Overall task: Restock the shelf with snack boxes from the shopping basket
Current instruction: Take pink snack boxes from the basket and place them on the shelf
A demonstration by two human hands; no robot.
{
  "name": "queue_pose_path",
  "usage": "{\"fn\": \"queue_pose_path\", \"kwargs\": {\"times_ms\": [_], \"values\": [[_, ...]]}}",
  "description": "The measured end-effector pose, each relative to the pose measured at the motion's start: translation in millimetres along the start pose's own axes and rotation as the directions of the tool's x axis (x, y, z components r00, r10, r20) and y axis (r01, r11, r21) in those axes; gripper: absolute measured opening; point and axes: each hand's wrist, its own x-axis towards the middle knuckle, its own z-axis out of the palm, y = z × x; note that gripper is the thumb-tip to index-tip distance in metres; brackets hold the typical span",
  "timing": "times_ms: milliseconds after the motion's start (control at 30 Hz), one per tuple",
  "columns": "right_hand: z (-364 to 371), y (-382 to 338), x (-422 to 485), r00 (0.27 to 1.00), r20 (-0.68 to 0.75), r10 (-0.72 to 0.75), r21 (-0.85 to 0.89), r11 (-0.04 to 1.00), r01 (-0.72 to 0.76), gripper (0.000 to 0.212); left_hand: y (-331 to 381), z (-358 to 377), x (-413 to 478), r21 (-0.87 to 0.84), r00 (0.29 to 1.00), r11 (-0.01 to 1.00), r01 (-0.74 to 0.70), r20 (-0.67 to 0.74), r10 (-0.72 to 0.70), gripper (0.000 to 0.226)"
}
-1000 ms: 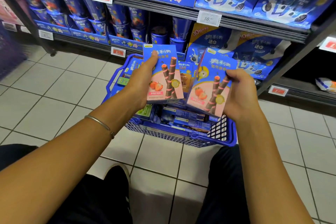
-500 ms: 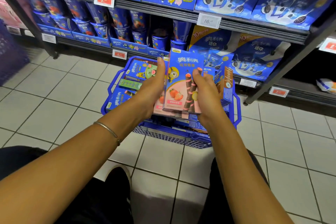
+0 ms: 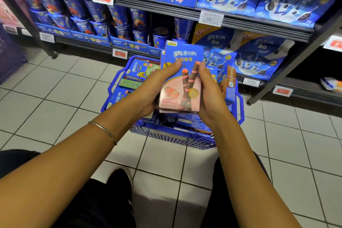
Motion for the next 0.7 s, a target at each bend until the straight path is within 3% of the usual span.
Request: {"fn": "queue_pose_path", "kwargs": {"times_ms": [100,167,233,333,467,533,600,633,700], "values": [[-4,2,-3,0.999,-0.003,0.038,0.143,0.989,-0.038,0.061,6,-2,0,-0.106,0.996,0.991,-0.084,-0.025,0.082,0.033],[-5,14,-3,0.995,0.001,0.103,0.138,0.985,-0.102,0.068,7,1,1,-0.098,0.986,0.985,-0.144,-0.100,0.134,0.055],[0,24,-6,0.991,0.035,0.128,0.288,0.948,-0.132,0.064,2,5,2,-0.049,0.966,0.974,-0.223,-0.148,0.214,0.070],[1,28,-5,0.995,0.026,0.101,0.545,0.833,-0.099,0.054,-7,9,3,0.016,0.945,0.958,-0.287,-0.156,0.286,0.057],[-11,29,-1,0.992,0.015,0.124,0.512,0.852,-0.114,0.059,-8,10,2,0.013,0.942,0.955,-0.297,-0.162,0.295,0.049],[-18,31,4,0.990,0.002,0.143,0.363,0.922,-0.134,0.063,-6,9,2,-0.035,0.950,0.960,-0.276,-0.160,0.268,0.051],[-32,41,13,0.984,-0.132,0.121,-0.051,0.990,-0.128,0.049,-2,10,0,-0.101,0.967,0.969,-0.226,-0.144,0.211,0.057],[-42,49,20,0.975,-0.211,0.061,-0.350,0.927,-0.134,0.039,0,11,-2,-0.138,0.976,0.972,-0.191,-0.135,0.173,0.058],[-64,66,31,0.981,-0.194,-0.020,-0.831,0.535,-0.153,0.029,1,10,-4,-0.201,0.988,0.970,-0.135,-0.103,0.116,0.053]]}}
